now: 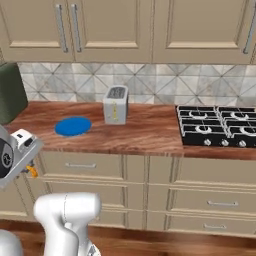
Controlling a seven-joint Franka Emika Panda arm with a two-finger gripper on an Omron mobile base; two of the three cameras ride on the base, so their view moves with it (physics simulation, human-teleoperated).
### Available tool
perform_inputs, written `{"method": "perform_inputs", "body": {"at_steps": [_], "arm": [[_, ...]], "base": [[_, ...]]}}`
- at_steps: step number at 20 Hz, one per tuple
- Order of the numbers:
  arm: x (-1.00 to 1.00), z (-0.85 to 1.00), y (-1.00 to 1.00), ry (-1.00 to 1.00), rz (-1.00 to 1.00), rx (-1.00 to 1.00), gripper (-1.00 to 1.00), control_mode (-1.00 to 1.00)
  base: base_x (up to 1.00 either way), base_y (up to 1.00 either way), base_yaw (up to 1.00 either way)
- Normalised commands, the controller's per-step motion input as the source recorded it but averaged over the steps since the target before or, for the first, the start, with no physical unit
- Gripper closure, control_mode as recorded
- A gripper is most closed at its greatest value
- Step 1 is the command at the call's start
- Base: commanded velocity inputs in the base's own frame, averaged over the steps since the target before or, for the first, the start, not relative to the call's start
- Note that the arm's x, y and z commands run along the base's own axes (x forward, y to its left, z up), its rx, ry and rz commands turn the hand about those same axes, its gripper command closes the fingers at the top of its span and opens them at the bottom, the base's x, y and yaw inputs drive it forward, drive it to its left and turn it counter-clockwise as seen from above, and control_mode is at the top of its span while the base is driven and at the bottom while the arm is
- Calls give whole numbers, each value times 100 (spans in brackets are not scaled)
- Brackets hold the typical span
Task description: Pick up the knife from the drawer and place it on the cutting board. Then place the meat from the plate to the cutting board.
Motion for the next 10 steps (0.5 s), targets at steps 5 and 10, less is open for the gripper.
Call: {"method": "perform_inputs", "body": {"at_steps": [5,10], "arm": [[0,0,0,0,0,0,100,100],[0,0,0,0,0,0,100,100]], "base": [[-28,-73,-14],[-13,-88,-12]]}}
